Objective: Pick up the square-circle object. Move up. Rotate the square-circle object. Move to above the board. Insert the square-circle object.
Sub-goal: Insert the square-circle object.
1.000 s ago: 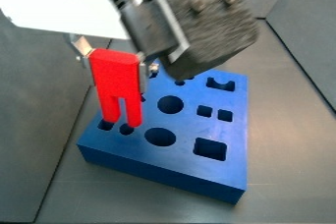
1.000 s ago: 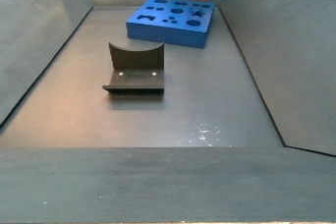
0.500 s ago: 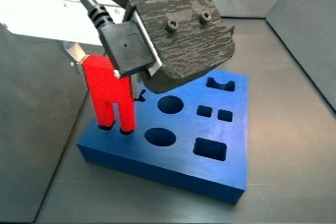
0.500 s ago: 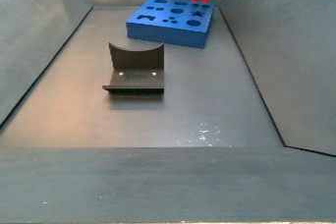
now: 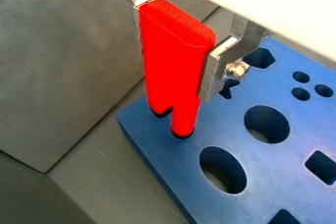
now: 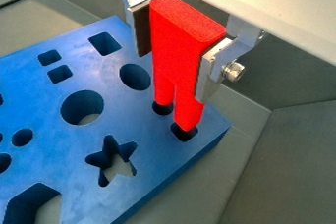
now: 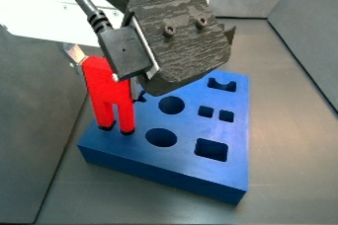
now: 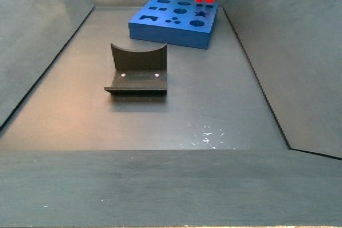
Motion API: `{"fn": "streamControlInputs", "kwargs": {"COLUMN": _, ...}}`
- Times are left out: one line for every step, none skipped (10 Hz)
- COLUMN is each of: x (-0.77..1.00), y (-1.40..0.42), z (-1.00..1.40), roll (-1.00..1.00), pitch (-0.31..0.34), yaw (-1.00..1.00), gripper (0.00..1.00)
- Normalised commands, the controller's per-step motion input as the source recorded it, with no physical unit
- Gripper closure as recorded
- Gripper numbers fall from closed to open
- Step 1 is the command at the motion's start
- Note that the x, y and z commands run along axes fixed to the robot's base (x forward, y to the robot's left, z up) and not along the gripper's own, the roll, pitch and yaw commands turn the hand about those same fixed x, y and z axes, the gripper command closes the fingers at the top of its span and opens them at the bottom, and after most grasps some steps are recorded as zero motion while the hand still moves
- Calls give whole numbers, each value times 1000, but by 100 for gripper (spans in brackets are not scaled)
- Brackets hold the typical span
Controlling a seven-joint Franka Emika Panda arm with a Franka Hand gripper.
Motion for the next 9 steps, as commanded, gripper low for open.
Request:
{"fn": "streamControlInputs", "kwargs": {"x": 0, "y": -11, "z": -149, "roll": 14, "pitch": -64, "yaw": 0, "gripper": 100}}
{"fn": "streamControlInputs", "kwargs": {"x": 66, "y": 0, "z": -100, "roll": 0, "pitch": -53, "yaw": -9, "gripper": 100}}
{"fn": "streamControlInputs", "kwargs": {"x": 74, "y": 0, "z": -80, "roll": 0, "pitch": -49, "yaw": -20, "gripper": 100}}
{"fn": "streamControlInputs", "kwargs": {"x": 63, "y": 0, "z": -46, "roll": 0, "pitch": -44, "yaw": -31, "gripper": 100}}
{"fn": "streamControlInputs", "kwargs": {"x": 69, "y": 0, "z": -17, "roll": 0, "pitch": -40, "yaw": -43, "gripper": 100}}
{"fn": "streamControlInputs", "kwargs": {"x": 26, "y": 0, "z": -31, "roll": 0, "pitch": -44, "yaw": -60, "gripper": 100}}
{"fn": "streamControlInputs", "kwargs": {"x": 49, "y": 0, "z": -26, "roll": 0, "pitch": -43, "yaw": -69, "gripper": 100}}
{"fn": "streamControlInputs", "kwargs": {"x": 60, "y": 0, "z": -31, "roll": 0, "pitch": -43, "yaw": -54, "gripper": 100}}
{"fn": "streamControlInputs", "kwargs": {"x": 131, "y": 23, "z": -43, "roll": 0, "pitch": -51, "yaw": 0, "gripper": 100}}
